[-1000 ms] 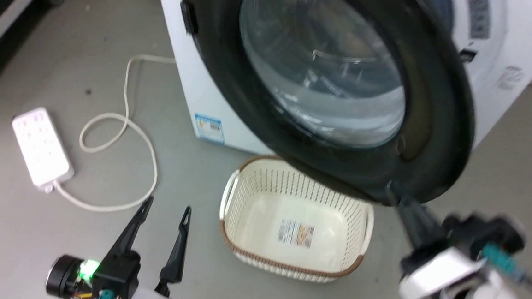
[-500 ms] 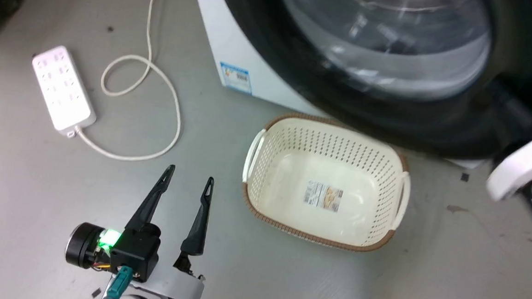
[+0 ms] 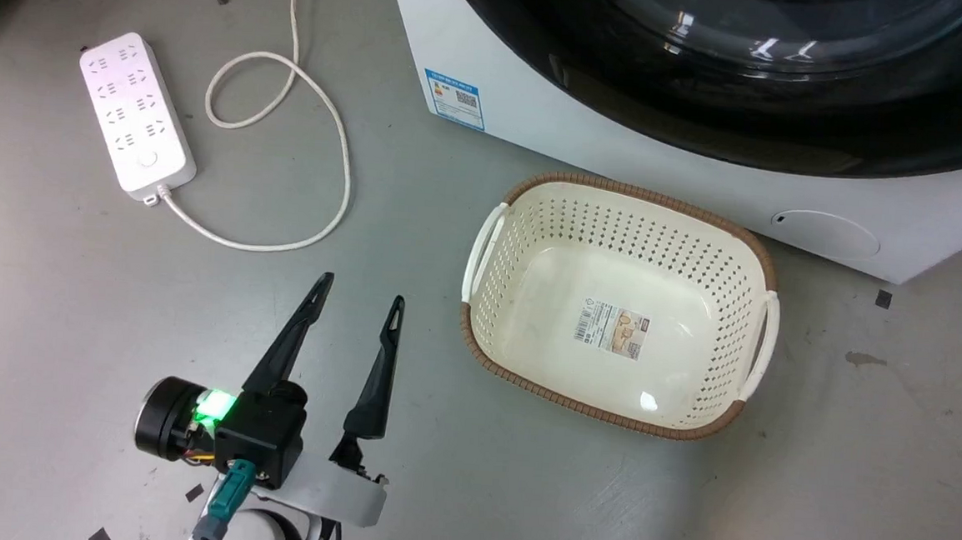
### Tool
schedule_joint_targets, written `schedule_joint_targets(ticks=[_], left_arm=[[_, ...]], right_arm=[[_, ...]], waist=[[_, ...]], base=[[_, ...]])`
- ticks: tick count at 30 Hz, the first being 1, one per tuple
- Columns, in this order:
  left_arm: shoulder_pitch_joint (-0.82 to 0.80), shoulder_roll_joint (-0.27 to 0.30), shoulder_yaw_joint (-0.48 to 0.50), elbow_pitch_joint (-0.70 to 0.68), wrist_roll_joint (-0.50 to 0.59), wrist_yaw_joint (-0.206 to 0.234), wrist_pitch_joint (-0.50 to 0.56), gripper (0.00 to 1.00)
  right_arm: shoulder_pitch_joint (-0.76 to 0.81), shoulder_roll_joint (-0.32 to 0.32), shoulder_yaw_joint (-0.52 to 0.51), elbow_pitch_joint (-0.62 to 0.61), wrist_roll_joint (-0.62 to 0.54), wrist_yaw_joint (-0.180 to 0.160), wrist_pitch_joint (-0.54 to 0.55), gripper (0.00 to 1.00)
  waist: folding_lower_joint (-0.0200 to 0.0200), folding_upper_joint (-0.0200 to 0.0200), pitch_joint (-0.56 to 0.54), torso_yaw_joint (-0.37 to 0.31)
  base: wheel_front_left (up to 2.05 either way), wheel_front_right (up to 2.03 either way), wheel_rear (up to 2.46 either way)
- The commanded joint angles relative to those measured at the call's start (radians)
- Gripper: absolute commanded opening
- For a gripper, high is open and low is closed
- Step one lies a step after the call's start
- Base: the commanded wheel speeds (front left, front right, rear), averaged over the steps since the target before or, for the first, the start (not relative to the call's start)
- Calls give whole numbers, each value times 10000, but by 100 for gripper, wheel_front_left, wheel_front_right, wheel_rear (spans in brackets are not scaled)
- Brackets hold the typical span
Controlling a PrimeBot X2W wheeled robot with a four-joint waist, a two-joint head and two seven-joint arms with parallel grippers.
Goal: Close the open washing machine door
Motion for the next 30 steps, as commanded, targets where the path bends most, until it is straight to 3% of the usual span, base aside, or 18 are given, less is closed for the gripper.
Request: schedule_joint_targets(ticks=[1,10,11,12,20,26,30], left_arm=[[-106,-17,-24,43,55,-2,-45,100],[28,7,137,193,10,-43,-45,100],[73,18,165,229,2,-45,-45,100],[126,35,197,271,-6,-48,-45,100],[931,130,635,699,-335,-83,-45,100],[1544,230,981,838,-476,-108,-45,100],[1762,221,1051,883,-483,-134,-45,100]], right_arm=[[-433,-161,-308,253,-104,-123,-196,0],[243,365,236,796,-139,-123,-1016,0],[454,411,428,719,-110,-123,-1159,41],[690,464,611,662,-38,-123,-1240,100],[3290,1044,966,-848,-187,-123,-1960,100],[5797,2045,-54,-3027,-1207,-123,-2082,100],[7400,3107,-991,-4434,-1736,-123,-2099,100]], waist=[[-1,0,-66,-13],[-1,0,-943,-436],[-1,0,-1105,-516],[-1,0,-1292,-606],[-1,0,-2925,-1503],[-1,0,-3701,-2082],[-1,0,-3894,-2260]], base=[[0,0,0],[0,0,0],[0,0,0],[0,0,0],[0,0,0],[0,0,0],[0,0,0]])
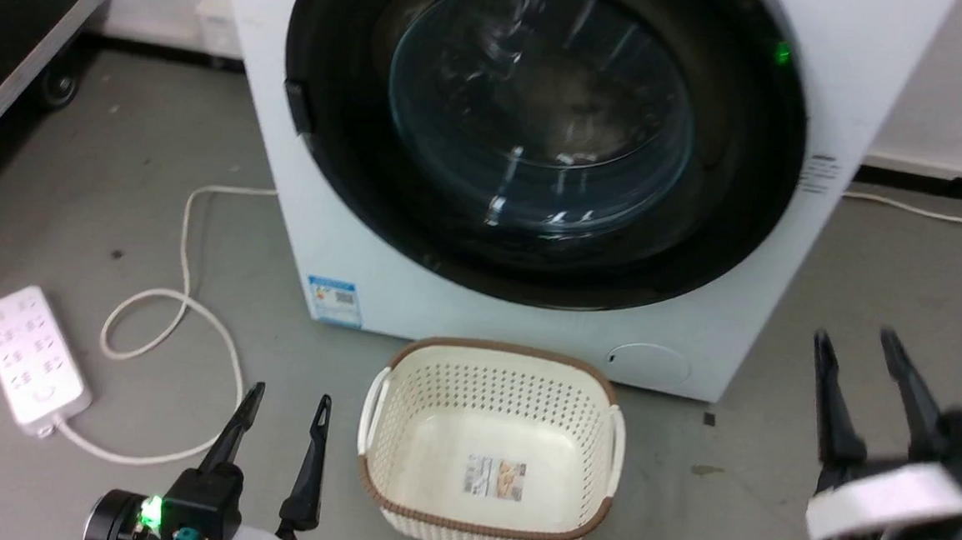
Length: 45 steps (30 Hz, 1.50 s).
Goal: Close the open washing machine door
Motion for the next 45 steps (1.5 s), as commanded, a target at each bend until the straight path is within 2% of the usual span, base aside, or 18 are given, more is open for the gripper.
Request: schedule_joint_targets(ticks=[1,5,10,16,17,45], left_arm=[[151,1,26,52,-31,-51,-43,100],[246,-36,3,199,-2,-104,-43,100],[376,-133,24,325,-33,-133,-43,100],[409,-176,43,286,114,-109,-43,100],[307,-173,21,299,104,-105,3,0],[206,-299,230,103,237,-28,494,0]], right_arm=[[763,493,-240,-594,-316,-7,-60,100],[1933,1006,-421,-1414,-915,-7,-67,100],[2699,1167,-405,-1731,-1498,-7,-71,100],[2970,1180,-347,-1828,-1246,-7,-72,100],[2823,1135,-366,-1770,-1302,0,-26,0],[2668,1143,-209,-1901,-1399,-1,463,0]], waist=[[4,0,-258,-280],[4,0,-275,-329],[4,0,-312,-351],[4,0,-322,-261],[4,0,-323,-259],[4,0,-287,-234]], base=[[0,0,0],[0,0,0],[0,0,0],[0,0,0],[0,0,0],[0,0,0]])
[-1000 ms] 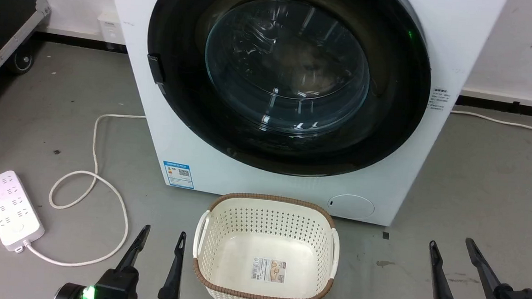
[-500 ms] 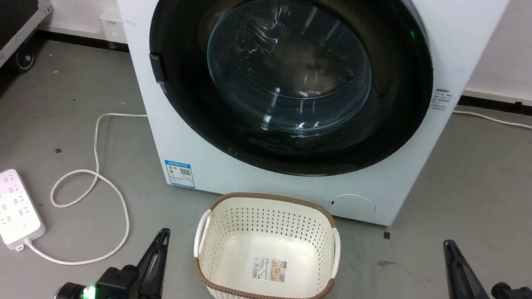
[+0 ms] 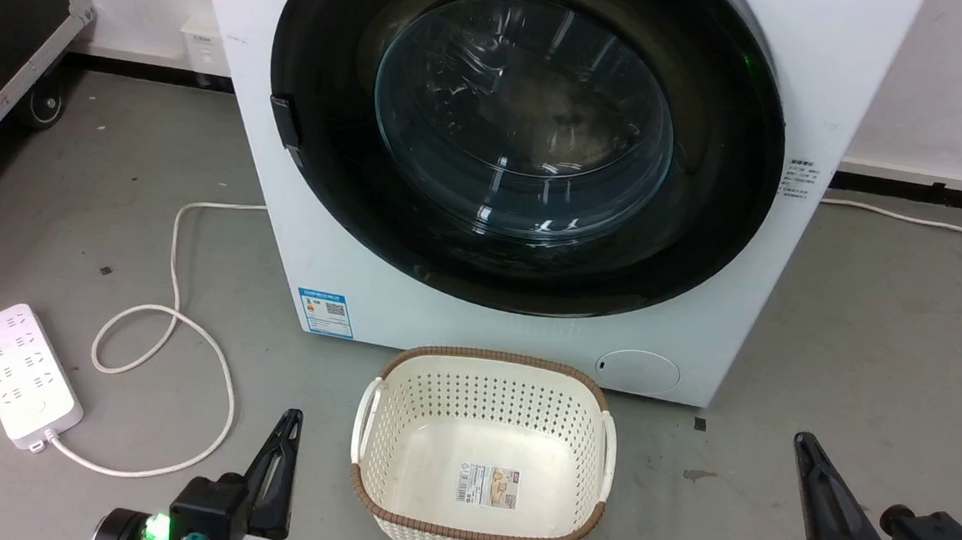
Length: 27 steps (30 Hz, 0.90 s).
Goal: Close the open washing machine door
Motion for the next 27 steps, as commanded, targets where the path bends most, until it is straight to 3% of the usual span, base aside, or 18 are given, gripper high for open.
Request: schedule_joint_targets(ticks=[1,27], left_arm=[[-90,-40,41,-50,49,37,48,0],[-198,-178,279,-278,199,123,579,0]], right_arm=[[-117,10,24,-70,-60,-1,50,0],[-278,20,201,-224,-156,-3,581,0]], waist=[[-1,0,1,1],[-1,0,40,26]], base=[[0,0,0],[0,0,0]])
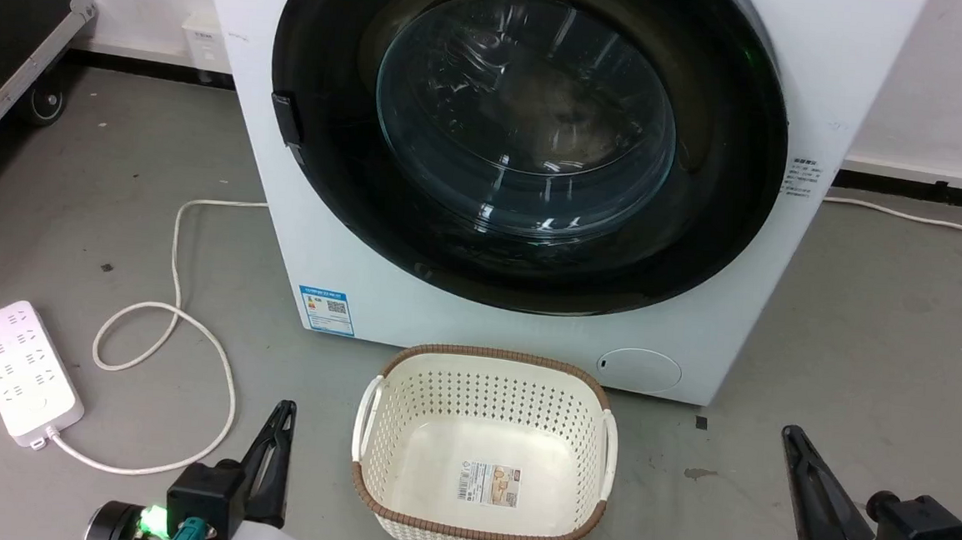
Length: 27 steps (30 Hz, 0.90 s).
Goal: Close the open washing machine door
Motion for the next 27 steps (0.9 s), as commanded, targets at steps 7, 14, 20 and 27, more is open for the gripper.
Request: schedule_joint_targets(ticks=[7,14,20,27], left_arm=[[-128,-66,103,-122,96,68,187,0],[-158,-103,167,-184,136,91,330,0],[-183,-135,222,-237,171,111,453,0],[-212,-172,286,-298,212,134,596,0]], right_arm=[[-174,23,72,-116,-81,-3,191,0],[-217,26,120,-158,-107,-4,334,0],[-254,29,161,-193,-129,-4,457,0],[-297,31,209,-235,-155,-5,600,0]], waist=[[-1,0,10,7],[-1,0,21,13],[-1,0,30,19],[-1,0,41,26]], base=[[0,0,0],[0,0,0],[0,0,0],[0,0,0]])
